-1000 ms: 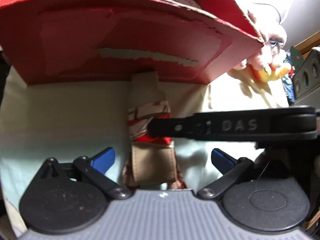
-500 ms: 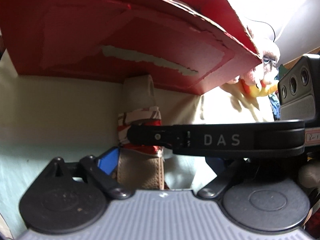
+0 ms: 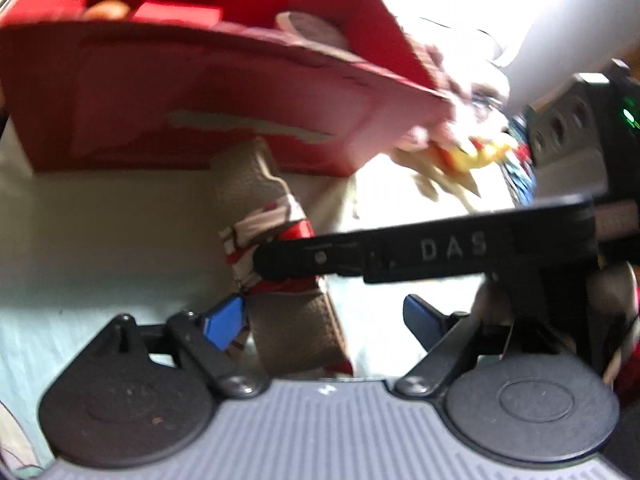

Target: Organize objects

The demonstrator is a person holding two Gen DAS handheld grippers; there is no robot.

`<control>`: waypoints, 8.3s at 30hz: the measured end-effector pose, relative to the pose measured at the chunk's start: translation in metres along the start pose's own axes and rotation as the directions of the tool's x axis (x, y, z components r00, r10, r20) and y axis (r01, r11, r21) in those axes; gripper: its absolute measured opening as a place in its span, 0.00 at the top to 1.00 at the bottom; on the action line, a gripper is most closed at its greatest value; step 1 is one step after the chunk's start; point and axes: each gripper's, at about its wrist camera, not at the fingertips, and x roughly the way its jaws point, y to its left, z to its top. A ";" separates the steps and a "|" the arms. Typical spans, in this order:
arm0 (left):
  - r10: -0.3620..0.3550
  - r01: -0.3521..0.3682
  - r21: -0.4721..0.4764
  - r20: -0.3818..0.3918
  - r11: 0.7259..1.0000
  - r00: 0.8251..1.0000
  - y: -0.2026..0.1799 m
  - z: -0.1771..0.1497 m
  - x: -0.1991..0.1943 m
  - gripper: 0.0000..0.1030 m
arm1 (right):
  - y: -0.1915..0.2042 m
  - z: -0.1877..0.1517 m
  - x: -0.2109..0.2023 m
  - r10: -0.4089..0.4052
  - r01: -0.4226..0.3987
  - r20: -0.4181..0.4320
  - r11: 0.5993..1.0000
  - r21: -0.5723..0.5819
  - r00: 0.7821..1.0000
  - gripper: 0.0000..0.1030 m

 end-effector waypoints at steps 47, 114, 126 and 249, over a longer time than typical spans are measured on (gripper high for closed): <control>0.124 -0.136 0.136 0.093 0.981 0.988 0.049 0.165 0.013 0.20 | -0.021 0.140 0.050 -0.217 0.194 0.094 0.959 0.208 0.972 0.74; 0.685 -0.672 -0.133 0.117 0.729 0.720 -0.039 0.068 -0.028 0.06 | 0.037 0.001 -0.049 -0.453 0.461 0.354 0.885 0.066 0.818 0.50; 0.710 -0.694 -0.175 0.050 0.699 0.703 -0.046 0.072 -0.006 0.07 | 0.009 0.004 -0.040 -0.430 0.439 0.266 0.898 0.031 0.863 0.43; 0.630 -0.630 -0.022 -0.025 0.776 0.777 -0.010 0.059 -0.003 0.02 | 0.030 0.000 -0.006 -0.535 0.517 0.208 0.845 0.139 0.819 0.36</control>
